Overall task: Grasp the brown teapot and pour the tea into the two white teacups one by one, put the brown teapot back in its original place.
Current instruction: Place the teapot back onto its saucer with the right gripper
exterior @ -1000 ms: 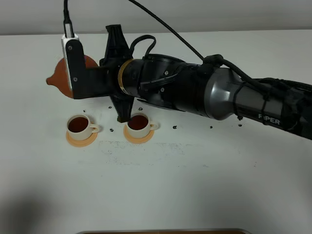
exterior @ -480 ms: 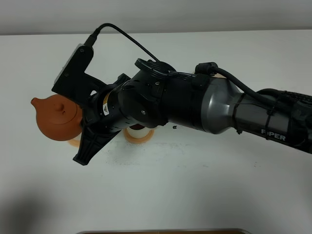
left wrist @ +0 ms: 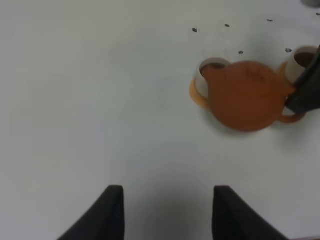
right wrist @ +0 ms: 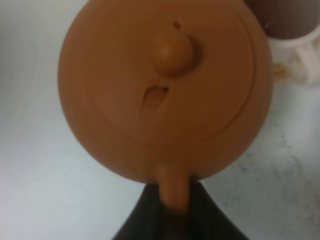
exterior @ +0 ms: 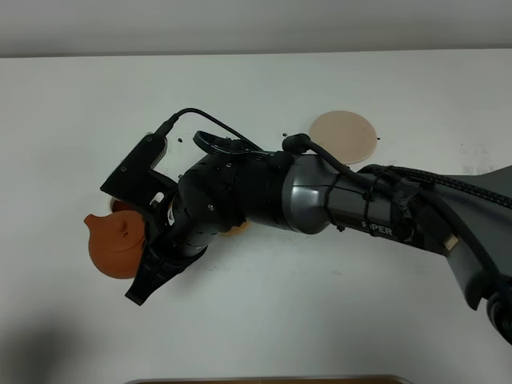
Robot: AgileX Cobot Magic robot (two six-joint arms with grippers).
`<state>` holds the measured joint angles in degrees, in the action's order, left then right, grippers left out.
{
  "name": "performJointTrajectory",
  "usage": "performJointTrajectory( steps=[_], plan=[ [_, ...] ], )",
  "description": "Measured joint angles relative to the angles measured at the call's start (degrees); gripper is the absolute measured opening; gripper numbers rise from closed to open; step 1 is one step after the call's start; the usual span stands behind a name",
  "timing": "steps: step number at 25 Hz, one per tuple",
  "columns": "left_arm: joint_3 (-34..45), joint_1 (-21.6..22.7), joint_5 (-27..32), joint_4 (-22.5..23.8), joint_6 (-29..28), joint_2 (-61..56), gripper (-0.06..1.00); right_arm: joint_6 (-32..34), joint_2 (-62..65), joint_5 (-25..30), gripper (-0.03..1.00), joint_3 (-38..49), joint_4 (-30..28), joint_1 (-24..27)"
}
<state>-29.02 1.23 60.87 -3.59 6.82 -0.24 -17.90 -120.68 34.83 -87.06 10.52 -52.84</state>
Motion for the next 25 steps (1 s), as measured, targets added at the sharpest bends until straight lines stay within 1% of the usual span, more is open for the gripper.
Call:
performJointTrajectory(
  steps=[5, 12, 13, 16, 20, 22, 25],
  plan=[
    [0.0, 0.0, 0.0, 0.0, 0.0, 0.0, 0.43, -1.7, -2.9, -1.7, 0.11, 0.0, 2.6, -0.4],
    [0.0, 0.0, 0.0, 0.0, 0.0, 0.0, 0.43, -2.5, -4.4, -3.1, 0.11, 0.0, 3.4, -0.5],
    [0.0, 0.0, 0.0, 0.0, 0.0, 0.0, 0.43, -2.5, -3.9, -2.8, 0.11, 0.0, 3.4, -0.5],
    [0.0, 0.0, 0.0, 0.0, 0.0, 0.0, 0.43, -2.8, -0.9, 0.4, 0.11, 0.0, 3.3, -0.4],
    [0.0, 0.0, 0.0, 0.0, 0.0, 0.0, 0.43, -3.0, 6.2, 4.7, 0.11, 0.0, 0.2, 0.1],
    [0.0, 0.0, 0.1, 0.0, 0.0, 0.0, 0.43, -2.3, 8.8, 5.8, 0.11, 0.0, -1.6, 1.5],
    [0.0, 0.0, 0.1, 0.0, 0.0, 0.0, 0.43, -0.3, 11.2, 6.3, 0.11, 0.0, -3.4, 5.5]
  ],
)
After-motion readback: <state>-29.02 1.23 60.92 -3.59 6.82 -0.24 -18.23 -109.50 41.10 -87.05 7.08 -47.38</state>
